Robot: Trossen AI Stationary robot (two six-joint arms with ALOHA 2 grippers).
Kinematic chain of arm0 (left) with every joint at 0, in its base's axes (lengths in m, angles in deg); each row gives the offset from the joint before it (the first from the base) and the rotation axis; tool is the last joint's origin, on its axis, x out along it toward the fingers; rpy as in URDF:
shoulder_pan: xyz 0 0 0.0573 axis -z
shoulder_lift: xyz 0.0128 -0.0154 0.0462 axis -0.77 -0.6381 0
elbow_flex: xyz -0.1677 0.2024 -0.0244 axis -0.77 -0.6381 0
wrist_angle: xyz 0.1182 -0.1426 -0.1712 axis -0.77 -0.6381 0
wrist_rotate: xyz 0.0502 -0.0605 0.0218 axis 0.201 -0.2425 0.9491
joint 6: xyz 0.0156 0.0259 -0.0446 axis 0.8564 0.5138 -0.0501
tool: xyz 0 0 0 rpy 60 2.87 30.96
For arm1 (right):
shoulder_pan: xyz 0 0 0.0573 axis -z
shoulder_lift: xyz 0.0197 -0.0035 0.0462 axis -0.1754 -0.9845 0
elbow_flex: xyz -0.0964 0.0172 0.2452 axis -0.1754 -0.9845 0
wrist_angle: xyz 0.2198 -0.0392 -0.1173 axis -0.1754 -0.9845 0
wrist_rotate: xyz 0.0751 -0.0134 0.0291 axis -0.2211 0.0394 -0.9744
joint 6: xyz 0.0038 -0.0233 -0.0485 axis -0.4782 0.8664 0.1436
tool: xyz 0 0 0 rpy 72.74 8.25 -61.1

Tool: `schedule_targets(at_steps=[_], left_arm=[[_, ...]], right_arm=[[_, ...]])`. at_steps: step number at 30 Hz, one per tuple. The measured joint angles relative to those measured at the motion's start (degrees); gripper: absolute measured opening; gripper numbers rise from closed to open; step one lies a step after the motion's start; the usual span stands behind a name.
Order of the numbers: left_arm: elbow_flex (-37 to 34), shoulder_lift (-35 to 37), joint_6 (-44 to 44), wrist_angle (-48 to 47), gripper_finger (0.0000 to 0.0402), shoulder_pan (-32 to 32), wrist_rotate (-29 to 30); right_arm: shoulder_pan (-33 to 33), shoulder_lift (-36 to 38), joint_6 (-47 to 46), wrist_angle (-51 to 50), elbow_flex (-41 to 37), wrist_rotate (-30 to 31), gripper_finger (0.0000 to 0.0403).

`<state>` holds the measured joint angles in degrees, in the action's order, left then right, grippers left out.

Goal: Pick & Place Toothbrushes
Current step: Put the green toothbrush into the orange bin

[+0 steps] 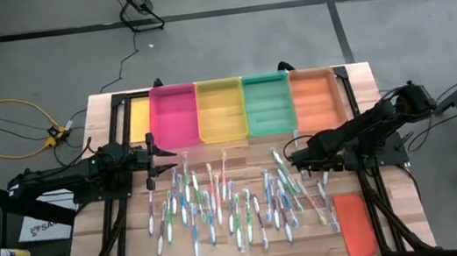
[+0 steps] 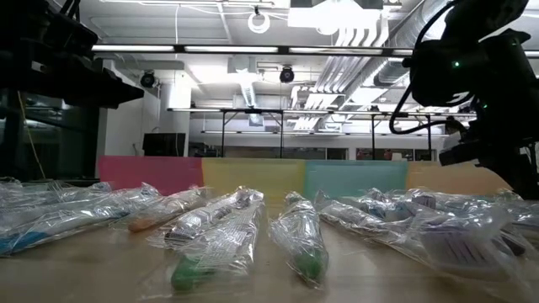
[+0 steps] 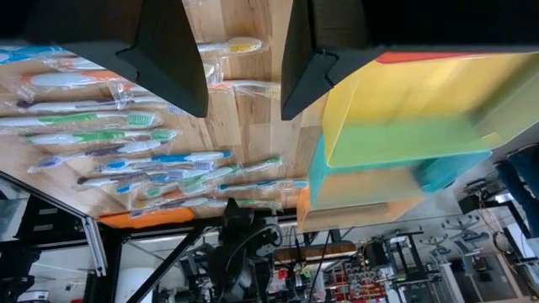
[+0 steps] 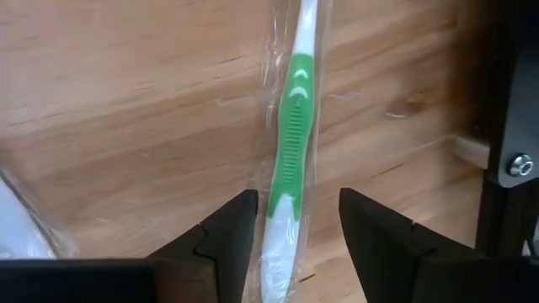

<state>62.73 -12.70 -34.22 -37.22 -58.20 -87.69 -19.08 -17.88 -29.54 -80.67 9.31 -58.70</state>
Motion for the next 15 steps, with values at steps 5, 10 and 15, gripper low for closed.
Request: schedule_targets(at_steps=[5,10,15], left_arm=[[0.0,0.0,0.0,0.0,0.0147,0.0,0.0],[0.0,0.0,0.0,0.0,0.0147,0.0,0.0],[0.0,0.0,0.0,0.0,0.0147,0.0,0.0]], right_arm=[[0.0,0.6,0.0,0.4,-0.3,-0.8,0.0132],[0.0,1.3,0.0,1.1,-0.4,-0.8,0.0058],[0.0,1.6,1.1,0.4,-0.1,-1.0,0.0015]])
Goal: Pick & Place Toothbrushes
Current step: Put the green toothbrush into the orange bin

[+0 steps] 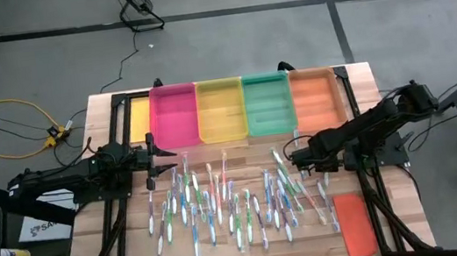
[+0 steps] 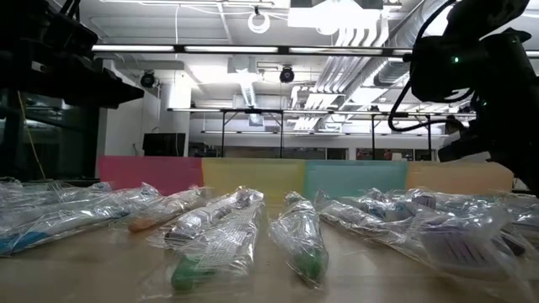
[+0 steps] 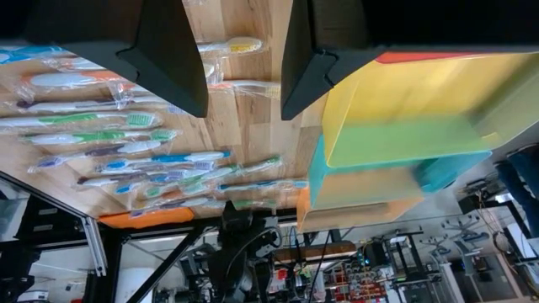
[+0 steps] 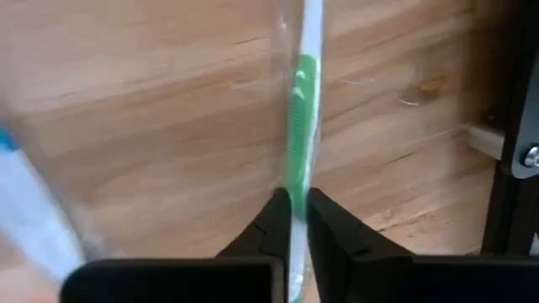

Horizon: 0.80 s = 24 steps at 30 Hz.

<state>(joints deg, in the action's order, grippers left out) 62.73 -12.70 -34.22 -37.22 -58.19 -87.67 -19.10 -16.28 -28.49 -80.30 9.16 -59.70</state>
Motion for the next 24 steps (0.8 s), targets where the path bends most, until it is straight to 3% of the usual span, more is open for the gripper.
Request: schedule_targets(at_steps=[16,24], left_arm=[[0.0,0.0,0.0,0.0,0.0147,0.0,0.0],[0.0,0.0,0.0,0.0,0.0147,0.0,0.0]], right_arm=[[0.7,11.5,5.5,-16.3,12.0,12.5,0.0002],[11.2,16.7,18.9,-21.8,17.2,19.9,0.0003]])
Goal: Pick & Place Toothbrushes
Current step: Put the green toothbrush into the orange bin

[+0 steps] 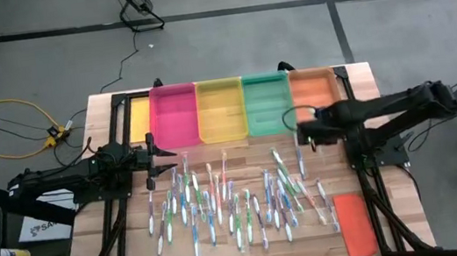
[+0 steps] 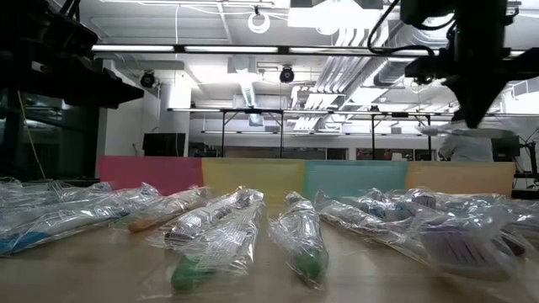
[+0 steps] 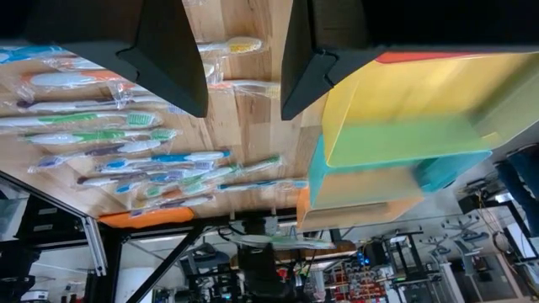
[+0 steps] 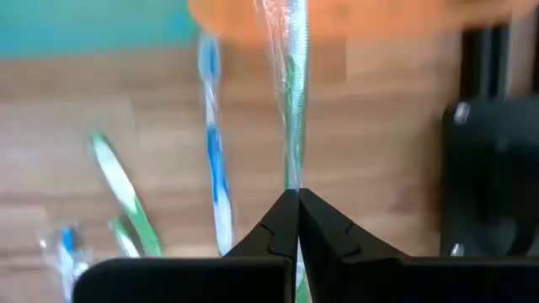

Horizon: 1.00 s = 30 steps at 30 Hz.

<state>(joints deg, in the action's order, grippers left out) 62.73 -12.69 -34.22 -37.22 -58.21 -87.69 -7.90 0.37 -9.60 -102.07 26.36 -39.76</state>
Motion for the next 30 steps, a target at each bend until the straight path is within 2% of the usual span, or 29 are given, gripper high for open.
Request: schedule_targets(at_steps=[11,15,21,30], left_arm=[[0.0,0.0,0.0,0.0,0.0147,0.0,0.0],[0.0,0.0,0.0,0.0,0.0147,0.0,0.0],[0.0,0.0,0.0,0.0,0.0147,0.0,0.0],[0.0,0.0,0.0,0.0,0.0147,0.0,0.0]], right_arm=[[29.2,-1.4,40.0,6.7,1.3,1.1,0.0003],[37.1,-3.1,52.3,8.3,1.4,1.1,0.0003],[45.7,-7.2,59.3,8.5,1.4,1.2,0.0003],[49.6,-16.2,64.2,13.9,1.4,1.7,0.0003]])
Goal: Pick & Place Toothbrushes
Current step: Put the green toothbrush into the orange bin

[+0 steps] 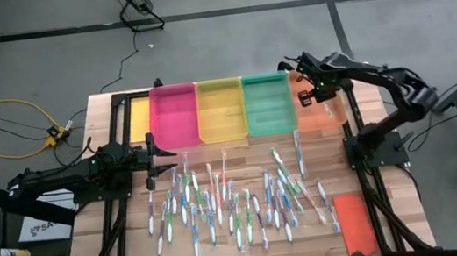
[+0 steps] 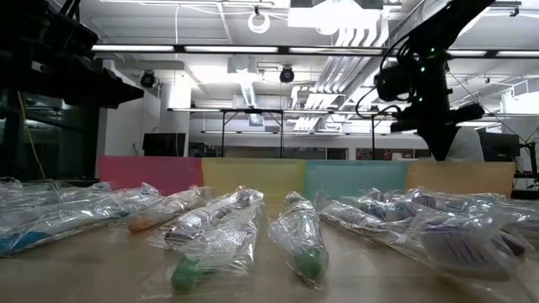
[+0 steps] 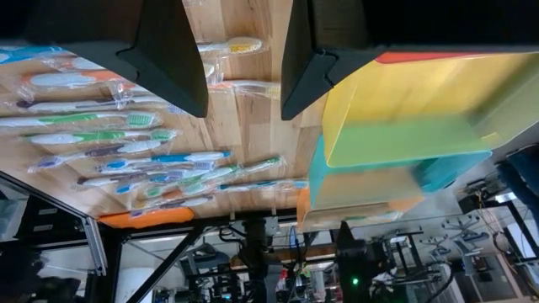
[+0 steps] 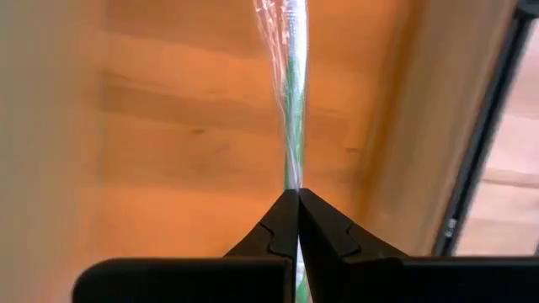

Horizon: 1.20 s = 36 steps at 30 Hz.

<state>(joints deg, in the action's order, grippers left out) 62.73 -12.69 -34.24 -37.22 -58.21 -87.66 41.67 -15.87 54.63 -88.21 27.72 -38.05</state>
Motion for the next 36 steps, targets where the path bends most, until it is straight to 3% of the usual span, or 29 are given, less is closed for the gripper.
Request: schedule_targets(at_steps=[14,23,28,36], left_arm=[[0.0,0.0,0.0,0.0,0.0147,0.0,0.0],[0.0,0.0,0.0,0.0,0.0147,0.0,0.0],[0.0,0.0,0.0,0.0,0.0147,0.0,0.0],[0.0,0.0,0.0,0.0,0.0147,0.0,0.0]], right_arm=[[0.1,-3.5,-3.4,-1.1,0.0,1.2,0.0018],[0.0,-3.0,-4.7,-4.6,0.0,0.9,0.0105],[-0.4,-0.7,-5.3,-6.3,0.0,-3.4,0.0154],[-5.4,6.1,-10.1,-8.6,0.0,-5.4,0.0173]])
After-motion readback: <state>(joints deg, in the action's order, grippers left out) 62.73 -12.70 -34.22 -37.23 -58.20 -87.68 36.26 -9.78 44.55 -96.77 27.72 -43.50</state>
